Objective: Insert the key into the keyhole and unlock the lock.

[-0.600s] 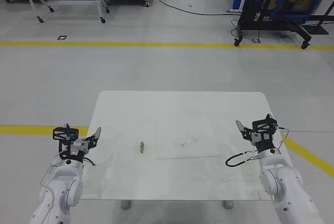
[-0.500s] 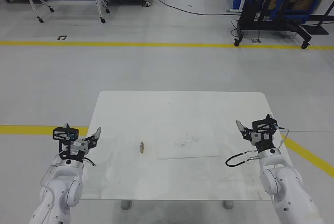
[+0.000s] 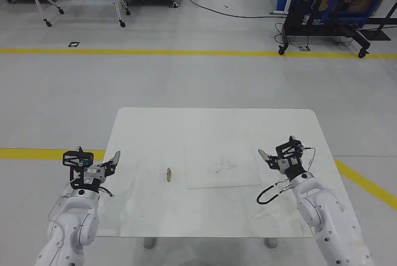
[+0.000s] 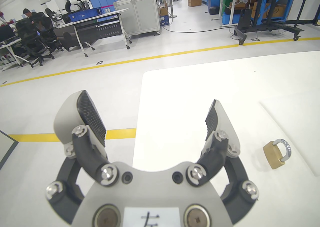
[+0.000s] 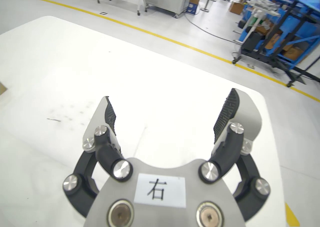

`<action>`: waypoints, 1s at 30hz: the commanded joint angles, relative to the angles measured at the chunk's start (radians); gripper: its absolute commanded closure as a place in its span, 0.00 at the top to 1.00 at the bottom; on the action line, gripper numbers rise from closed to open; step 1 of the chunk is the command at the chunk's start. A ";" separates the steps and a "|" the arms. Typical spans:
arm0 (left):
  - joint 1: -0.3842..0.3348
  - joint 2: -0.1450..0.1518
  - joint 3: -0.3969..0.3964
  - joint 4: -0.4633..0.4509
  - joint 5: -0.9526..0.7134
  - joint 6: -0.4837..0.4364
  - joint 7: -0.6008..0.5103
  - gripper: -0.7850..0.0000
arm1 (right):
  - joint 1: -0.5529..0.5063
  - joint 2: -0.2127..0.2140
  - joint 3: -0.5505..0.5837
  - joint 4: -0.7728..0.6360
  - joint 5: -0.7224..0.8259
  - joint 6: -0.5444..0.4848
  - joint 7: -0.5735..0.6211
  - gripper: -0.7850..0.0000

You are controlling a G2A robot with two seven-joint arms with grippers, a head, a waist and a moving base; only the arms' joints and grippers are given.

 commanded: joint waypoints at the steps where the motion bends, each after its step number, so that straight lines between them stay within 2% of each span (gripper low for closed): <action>1: 0.000 0.000 0.000 0.000 0.000 0.000 0.000 1.00 | -0.001 0.000 0.002 0.000 0.000 0.001 -0.001 1.00; 16: 0.000 0.000 0.000 0.000 0.000 0.000 0.000 1.00 | 0.000 0.000 -0.002 0.000 0.001 -0.003 0.003 1.00; 18: 0.000 0.000 0.000 0.000 0.000 0.000 0.000 1.00 | 0.020 -0.003 -0.046 -0.003 -0.012 -0.041 0.034 1.00; 22: 0.000 0.000 0.000 0.000 0.000 0.000 0.000 1.00 | 0.060 -0.012 -0.123 0.049 -0.058 -0.036 0.039 1.00; 25: 0.000 0.000 0.000 0.000 0.000 0.000 0.000 1.00 | 0.088 -0.013 -0.138 0.100 -0.027 -0.102 0.010 1.00; 28: 0.000 0.000 0.000 0.000 0.000 0.000 0.000 1.00 | 0.115 -0.006 -0.142 0.138 -0.033 -0.235 0.002 1.00; 30: 0.000 0.000 0.000 0.000 0.000 0.000 0.000 1.00 | 0.138 -0.005 -0.143 0.161 -0.033 -0.263 0.019 1.00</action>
